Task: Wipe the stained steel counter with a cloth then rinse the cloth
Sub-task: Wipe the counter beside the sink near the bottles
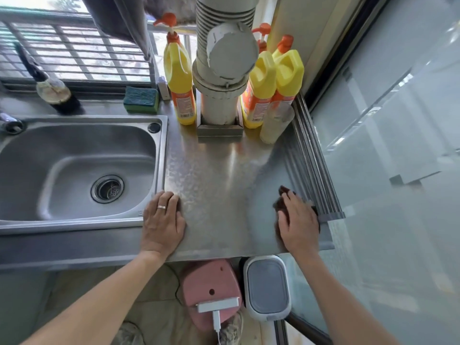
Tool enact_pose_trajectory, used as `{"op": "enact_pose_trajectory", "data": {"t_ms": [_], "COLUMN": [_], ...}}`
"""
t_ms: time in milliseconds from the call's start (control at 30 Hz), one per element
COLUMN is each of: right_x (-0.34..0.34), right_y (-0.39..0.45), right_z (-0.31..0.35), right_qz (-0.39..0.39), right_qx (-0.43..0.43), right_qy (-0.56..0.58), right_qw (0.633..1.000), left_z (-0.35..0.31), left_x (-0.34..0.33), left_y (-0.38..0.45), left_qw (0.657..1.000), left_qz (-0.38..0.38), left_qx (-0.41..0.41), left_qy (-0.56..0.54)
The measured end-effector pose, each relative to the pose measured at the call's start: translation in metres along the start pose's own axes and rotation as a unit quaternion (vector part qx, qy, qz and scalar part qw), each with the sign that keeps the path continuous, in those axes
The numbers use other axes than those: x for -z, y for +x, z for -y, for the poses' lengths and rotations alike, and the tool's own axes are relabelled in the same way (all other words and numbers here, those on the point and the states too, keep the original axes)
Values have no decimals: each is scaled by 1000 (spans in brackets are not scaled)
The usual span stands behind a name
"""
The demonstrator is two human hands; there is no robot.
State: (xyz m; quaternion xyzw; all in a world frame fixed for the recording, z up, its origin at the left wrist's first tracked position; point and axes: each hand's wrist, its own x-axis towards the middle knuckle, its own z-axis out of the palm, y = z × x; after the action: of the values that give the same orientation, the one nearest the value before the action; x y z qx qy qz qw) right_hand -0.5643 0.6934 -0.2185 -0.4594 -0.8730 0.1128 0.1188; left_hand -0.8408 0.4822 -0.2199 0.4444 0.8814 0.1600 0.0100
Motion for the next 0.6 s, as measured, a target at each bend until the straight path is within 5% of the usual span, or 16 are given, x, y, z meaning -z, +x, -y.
{"op": "enact_pose_trajectory", "data": {"t_ms": [167, 367, 500, 600], "right_x": [-18, -39, -41, -39], "right_y": [-4, -20, -31, -33], "right_z": [57, 161, 212, 231], "right_qz": [-15, 50, 180, 243], "right_qx": [-179, 4, 179, 209], "right_qy": [-4, 57, 103, 150], "right_qw": [984, 997, 962, 935], "left_z": [2, 8, 25, 41], "left_x": [2, 13, 31, 52], "left_y": [-2, -5, -10, -14], "left_qw": [1000, 998, 996, 994], "left_qz": [3, 9, 43, 64], "left_qx": [5, -23, -48, -78], "left_qy": [-16, -52, -54, -35]}}
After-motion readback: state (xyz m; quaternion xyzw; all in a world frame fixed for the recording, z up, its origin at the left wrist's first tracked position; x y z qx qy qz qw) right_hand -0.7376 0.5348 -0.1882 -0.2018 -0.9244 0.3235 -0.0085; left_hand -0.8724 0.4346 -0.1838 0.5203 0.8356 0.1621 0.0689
